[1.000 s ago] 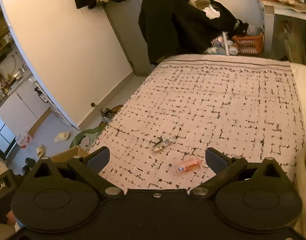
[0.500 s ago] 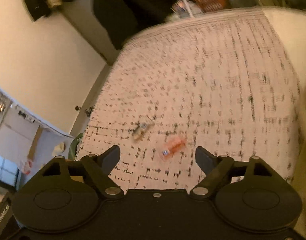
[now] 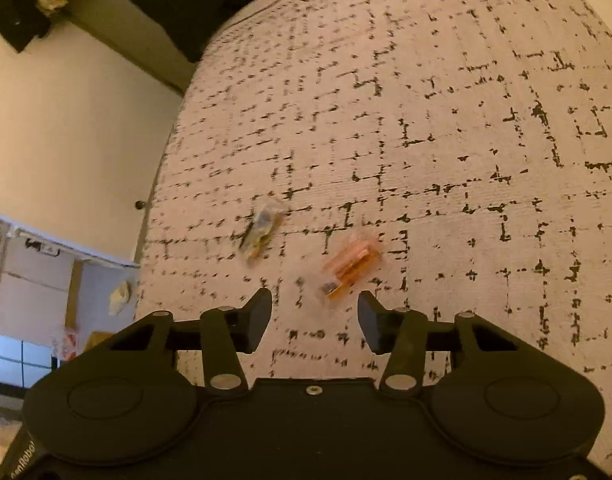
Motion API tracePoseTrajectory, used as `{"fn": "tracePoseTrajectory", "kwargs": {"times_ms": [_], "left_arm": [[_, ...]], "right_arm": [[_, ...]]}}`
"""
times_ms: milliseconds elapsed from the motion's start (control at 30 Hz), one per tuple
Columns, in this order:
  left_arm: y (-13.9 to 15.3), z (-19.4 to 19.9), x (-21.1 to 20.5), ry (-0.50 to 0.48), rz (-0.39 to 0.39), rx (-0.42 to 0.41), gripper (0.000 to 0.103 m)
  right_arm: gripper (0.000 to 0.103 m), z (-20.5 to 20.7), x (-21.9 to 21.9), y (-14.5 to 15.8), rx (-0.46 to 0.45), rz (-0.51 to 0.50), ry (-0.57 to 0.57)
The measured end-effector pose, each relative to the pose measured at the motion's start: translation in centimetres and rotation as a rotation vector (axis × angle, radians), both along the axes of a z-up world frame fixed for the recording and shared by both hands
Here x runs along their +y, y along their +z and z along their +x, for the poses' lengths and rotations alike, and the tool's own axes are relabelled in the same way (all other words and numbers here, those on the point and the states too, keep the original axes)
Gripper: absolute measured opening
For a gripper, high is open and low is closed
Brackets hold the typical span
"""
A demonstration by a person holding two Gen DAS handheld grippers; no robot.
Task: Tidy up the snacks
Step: 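Grasp the orange-wrapped bar with the right tool while the left tool grasps the clear wrapped item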
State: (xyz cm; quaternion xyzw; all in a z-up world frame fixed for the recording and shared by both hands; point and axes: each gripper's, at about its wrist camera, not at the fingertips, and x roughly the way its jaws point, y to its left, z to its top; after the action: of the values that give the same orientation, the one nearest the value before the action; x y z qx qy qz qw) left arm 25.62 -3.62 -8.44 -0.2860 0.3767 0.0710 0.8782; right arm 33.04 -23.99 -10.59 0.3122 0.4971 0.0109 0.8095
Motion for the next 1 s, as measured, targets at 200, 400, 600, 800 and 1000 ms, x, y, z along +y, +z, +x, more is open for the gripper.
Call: {"fn": "tracePoseTrajectory", "kwargs": {"times_ms": [200, 400, 600, 800, 1000], "left_arm": [[-1.9, 2.2, -0.3, -0.007, -0.002, 0.036, 0.068], [-2.7, 4.3, -1.4, -0.044, 0.021, 0.047, 0.064], [-4.1, 6.4, -2.0, -0.046, 0.004, 0.071, 0.064], [-4.7, 8.3, -2.9, -0.058, 0.017, 0.073, 0.065], [-5.2, 9.7, -4.1, -0.123, 0.051, 0.052, 0.068]], "right_arm": [[0.048, 1.5, 0.0, -1.6, 0.032, -0.023, -0.011], [0.047, 2.7, -0.3, -2.7, 0.039, -0.044, -0.017], [0.027, 3.4, -0.4, -3.1, 0.025, -0.084, 0.002], [0.020, 3.4, -1.9, -2.4, -0.008, -0.129, -0.058], [0.020, 3.3, -3.2, -2.2, -0.014, -0.132, -0.106]]}}
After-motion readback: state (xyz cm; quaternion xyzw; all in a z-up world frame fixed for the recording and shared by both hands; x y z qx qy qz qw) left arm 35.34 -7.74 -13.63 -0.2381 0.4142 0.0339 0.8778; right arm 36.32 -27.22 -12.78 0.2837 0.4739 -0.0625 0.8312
